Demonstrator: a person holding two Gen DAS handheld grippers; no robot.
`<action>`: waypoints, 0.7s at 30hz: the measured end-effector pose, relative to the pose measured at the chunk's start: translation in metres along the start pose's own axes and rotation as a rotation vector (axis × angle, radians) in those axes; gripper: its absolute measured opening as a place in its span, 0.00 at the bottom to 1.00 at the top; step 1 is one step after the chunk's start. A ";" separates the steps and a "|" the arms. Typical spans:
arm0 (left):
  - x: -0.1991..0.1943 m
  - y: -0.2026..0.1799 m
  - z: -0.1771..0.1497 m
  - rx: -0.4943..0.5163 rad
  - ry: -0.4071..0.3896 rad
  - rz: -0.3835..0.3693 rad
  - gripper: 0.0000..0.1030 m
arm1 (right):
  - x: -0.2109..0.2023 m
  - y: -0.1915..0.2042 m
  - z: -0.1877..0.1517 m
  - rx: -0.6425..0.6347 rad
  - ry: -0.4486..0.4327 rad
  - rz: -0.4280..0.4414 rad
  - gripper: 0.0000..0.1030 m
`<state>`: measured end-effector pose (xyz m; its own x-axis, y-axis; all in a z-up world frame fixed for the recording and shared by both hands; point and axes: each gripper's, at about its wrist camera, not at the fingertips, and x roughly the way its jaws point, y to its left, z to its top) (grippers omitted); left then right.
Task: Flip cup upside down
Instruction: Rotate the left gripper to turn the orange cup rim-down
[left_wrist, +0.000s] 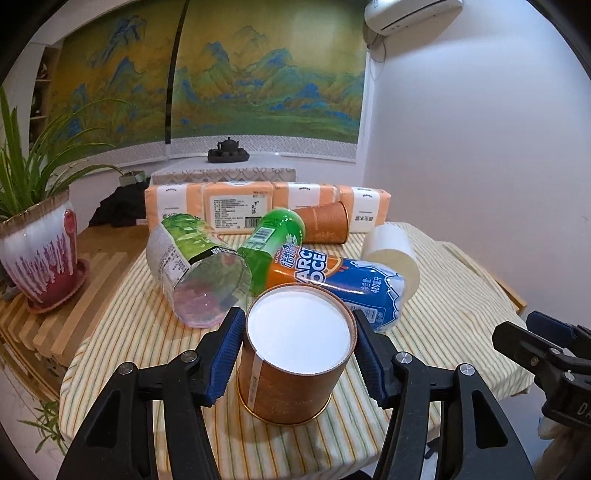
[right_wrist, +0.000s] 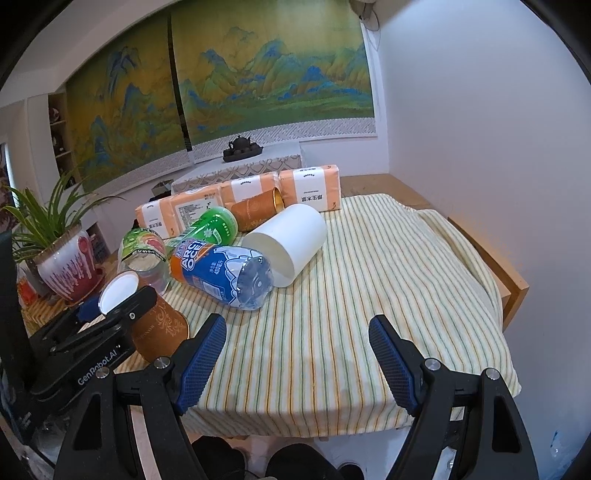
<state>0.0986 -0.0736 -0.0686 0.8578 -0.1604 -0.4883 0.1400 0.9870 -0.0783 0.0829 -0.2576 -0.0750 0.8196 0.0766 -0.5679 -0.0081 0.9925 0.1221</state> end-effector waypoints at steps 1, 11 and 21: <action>0.001 0.000 0.001 0.002 0.002 0.002 0.60 | 0.000 0.000 0.000 -0.002 -0.002 -0.002 0.74; 0.010 0.009 0.002 -0.014 0.029 -0.008 0.60 | 0.000 0.001 0.001 0.000 -0.003 -0.001 0.74; 0.011 0.009 0.003 0.008 0.034 -0.029 0.82 | 0.000 0.001 0.002 0.002 -0.003 -0.001 0.74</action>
<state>0.1107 -0.0661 -0.0719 0.8359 -0.1890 -0.5154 0.1691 0.9819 -0.0858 0.0837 -0.2568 -0.0731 0.8213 0.0755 -0.5655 -0.0061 0.9923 0.1236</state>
